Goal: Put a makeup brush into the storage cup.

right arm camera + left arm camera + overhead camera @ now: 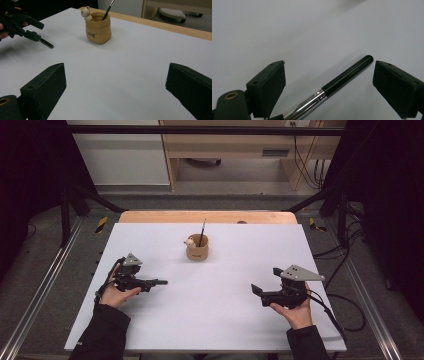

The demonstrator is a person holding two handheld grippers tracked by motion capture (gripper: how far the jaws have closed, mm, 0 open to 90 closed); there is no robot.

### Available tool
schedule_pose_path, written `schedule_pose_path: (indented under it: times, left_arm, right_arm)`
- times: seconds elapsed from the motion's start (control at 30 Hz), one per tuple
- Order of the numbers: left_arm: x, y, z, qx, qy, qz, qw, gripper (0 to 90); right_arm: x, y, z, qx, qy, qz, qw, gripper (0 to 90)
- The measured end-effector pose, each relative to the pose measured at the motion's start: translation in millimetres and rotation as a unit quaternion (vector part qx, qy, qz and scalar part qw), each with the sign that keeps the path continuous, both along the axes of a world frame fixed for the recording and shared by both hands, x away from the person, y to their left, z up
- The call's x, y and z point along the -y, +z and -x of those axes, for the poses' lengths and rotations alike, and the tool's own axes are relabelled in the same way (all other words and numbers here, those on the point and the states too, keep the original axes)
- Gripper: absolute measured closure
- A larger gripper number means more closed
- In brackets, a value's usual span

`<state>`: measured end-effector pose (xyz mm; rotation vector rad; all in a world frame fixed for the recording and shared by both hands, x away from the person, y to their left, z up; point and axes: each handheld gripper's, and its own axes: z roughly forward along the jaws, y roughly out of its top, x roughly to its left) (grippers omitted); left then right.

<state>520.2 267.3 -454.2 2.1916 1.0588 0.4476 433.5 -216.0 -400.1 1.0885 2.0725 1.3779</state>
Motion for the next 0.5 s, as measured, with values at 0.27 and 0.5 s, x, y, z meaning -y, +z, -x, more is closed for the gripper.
schedule_pose_path:
  times: [0.27, 0.5]
  left_arm:
    - [2.7, -6.6, -3.0, -0.012, -0.006, -0.017, 0.9998, 14.0]
    - [3.8, -11.3, -4.8, -0.023, -0.006, -0.024, 0.9994, 19.3]
  right_arm:
    - [-0.4, -0.3, 0.0, 0.000, 0.000, 0.000, 1.0000, 3.7]
    - [-0.6, -0.3, -0.1, -0.001, 0.000, -0.001, 1.0000, 3.7]
